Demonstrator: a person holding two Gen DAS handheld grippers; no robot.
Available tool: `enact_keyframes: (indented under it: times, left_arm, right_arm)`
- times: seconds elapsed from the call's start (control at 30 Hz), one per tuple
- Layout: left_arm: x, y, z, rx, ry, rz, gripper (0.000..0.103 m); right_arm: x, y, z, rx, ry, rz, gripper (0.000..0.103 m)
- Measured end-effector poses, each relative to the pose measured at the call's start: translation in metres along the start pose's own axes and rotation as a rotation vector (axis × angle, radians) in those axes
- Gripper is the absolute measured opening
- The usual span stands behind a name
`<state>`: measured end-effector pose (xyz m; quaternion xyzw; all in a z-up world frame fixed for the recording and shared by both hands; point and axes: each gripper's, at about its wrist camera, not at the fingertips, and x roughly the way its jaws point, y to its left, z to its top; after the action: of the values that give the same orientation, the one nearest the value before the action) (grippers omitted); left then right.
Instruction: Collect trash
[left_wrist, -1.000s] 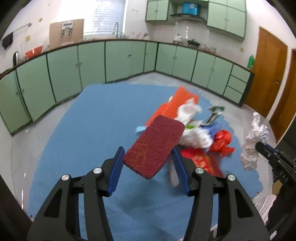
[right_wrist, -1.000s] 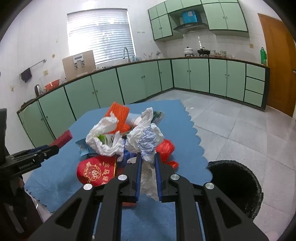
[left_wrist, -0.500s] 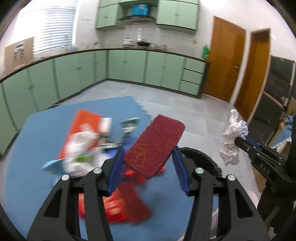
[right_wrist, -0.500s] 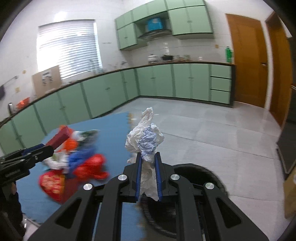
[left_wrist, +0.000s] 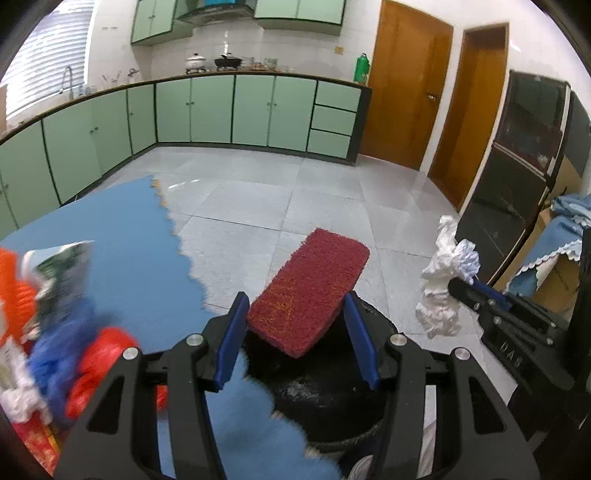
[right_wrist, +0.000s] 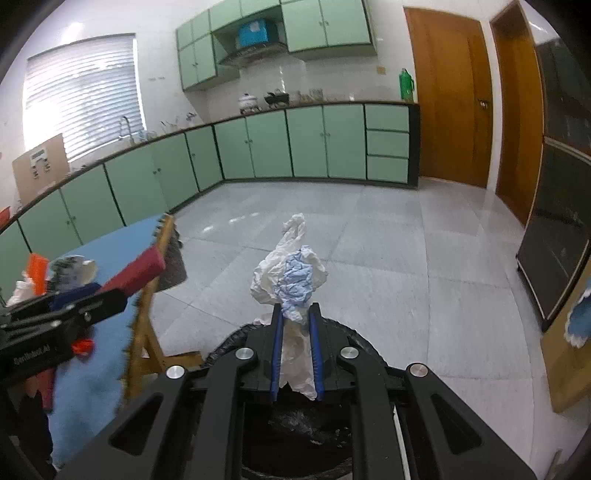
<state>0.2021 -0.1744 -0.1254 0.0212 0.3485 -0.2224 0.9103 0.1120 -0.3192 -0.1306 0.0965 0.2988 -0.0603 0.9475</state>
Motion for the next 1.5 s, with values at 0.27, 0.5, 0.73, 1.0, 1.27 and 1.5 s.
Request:
enact_keyframes:
  times: [0.27, 0.5, 0.73, 1.0, 1.27, 1.5]
  left_arm:
    - [0.044, -0.017, 0.011, -0.004, 0.08, -0.074, 0.064]
    - [0.028, -0.01, 0.017, -0.021, 0.046, -0.062, 0.069]
    - [-0.035, 0.017, 0.018, -0.029, -0.05, 0.033, 0.083]
    - [-0.124, 0.075, -0.009, -0.061, -0.143, 0.209, 0.086]
    - [-0.182, 0.134, -0.042, -0.156, -0.175, 0.382, 0.086]
    - [-0.197, 0.166, -0.062, -0.213, -0.156, 0.442, 0.086]
  right_arm:
    - [0.038, -0.027, -0.019, 0.041, 0.081, -0.032, 0.03]
    - [0.036, -0.031, -0.02, 0.078, 0.083, -0.049, 0.065]
    - [-0.001, -0.001, -0.01, 0.09, 0.012, -0.021, 0.091]
    - [-0.045, 0.069, -0.004, 0.051, -0.079, 0.097, 0.091]
    - [-0.051, 0.153, -0.014, -0.069, -0.088, 0.227, 0.091]
    - [-0.027, 0.204, -0.025, -0.142, -0.047, 0.292, 0.082]
